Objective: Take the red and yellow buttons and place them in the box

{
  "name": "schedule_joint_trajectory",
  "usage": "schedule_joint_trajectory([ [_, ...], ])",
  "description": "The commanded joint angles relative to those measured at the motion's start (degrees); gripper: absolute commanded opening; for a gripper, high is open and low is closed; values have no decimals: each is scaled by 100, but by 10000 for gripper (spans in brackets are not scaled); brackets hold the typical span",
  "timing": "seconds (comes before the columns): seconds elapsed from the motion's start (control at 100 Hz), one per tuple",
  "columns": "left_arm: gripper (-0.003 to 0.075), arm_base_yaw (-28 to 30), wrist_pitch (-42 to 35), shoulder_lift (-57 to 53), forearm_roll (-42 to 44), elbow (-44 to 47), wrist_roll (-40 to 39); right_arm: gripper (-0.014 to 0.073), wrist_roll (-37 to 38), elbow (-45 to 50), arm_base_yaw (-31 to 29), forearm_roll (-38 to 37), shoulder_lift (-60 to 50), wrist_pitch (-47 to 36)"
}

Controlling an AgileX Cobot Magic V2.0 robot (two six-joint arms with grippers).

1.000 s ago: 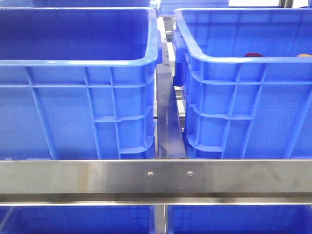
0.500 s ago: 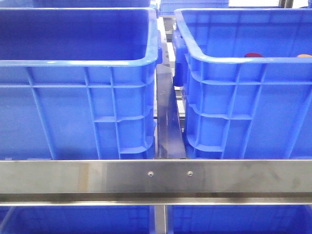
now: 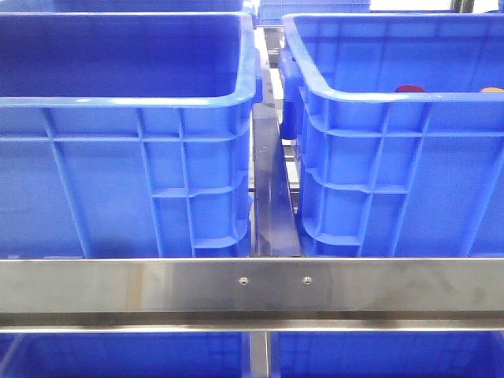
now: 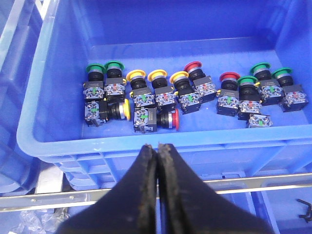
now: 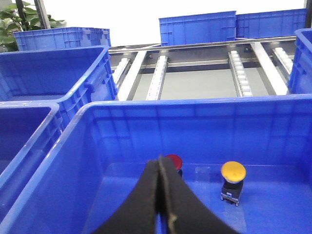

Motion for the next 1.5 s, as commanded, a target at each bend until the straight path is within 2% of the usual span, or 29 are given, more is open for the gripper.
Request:
schedule_joint_trajectory([
  [0.0, -19, 5, -423, 34, 56, -151, -1, -67, -32, -153, 2, 64, -16, 133],
  [0.98, -19, 5, -439, 34, 154, -151, -1, -67, -32, -153, 2, 64, -16, 191],
  [1.08, -19, 45, -739, -53, 283, -124, -1, -67, -32, -153, 2, 64, -16, 191],
  [1.26, -19, 156, -1840, -604, 181, 385, 79, -67, -32, -153, 2, 64, -16, 191],
  [1.49, -19, 579, -3052, -1560, -280, 1601, 1005, -67, -32, -153, 2, 64, -16, 191],
])
